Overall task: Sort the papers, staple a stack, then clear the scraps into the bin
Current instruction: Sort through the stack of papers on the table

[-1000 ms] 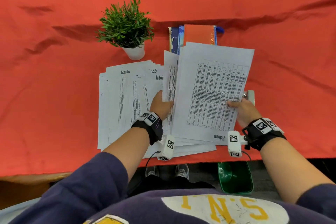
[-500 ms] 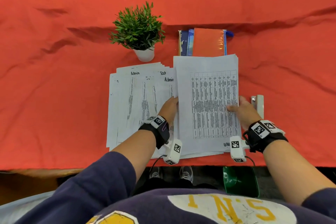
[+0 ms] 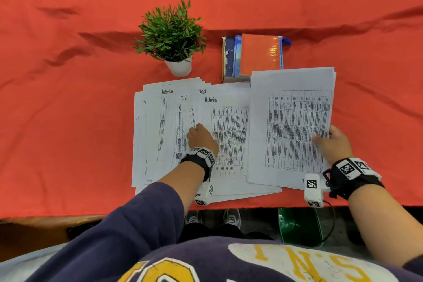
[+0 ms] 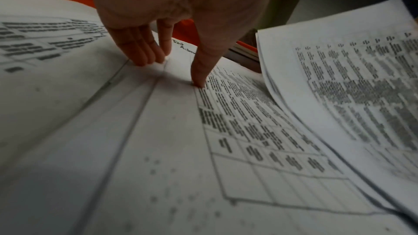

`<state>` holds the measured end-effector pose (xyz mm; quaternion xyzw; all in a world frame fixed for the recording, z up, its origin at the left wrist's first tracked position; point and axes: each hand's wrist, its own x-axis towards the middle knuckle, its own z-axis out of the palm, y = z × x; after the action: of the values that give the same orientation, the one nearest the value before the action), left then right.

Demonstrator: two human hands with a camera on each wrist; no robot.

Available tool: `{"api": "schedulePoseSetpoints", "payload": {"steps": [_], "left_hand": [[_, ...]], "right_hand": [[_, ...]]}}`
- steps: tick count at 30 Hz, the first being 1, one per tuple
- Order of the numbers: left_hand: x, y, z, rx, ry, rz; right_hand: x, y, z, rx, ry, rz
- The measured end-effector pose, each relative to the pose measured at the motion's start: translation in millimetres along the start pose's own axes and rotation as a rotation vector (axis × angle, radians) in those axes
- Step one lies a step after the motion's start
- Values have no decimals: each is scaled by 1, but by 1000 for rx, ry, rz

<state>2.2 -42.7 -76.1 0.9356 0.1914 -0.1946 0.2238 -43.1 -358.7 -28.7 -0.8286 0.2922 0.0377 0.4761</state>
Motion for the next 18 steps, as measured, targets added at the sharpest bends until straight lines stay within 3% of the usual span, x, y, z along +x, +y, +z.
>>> {"api": "schedulePoseSetpoints", "payload": {"steps": [5,8,18], "left_hand": [[9,5,1,-141,-63,-75],[9,10,0,-146,-26,-158],[19,13,4,-150,-64,-180]], "right_hand": [[-1,2,-5,42,16,18],[-5,-2,-4,46,7,6],[-9,-7,-3,135,-33,23]]}}
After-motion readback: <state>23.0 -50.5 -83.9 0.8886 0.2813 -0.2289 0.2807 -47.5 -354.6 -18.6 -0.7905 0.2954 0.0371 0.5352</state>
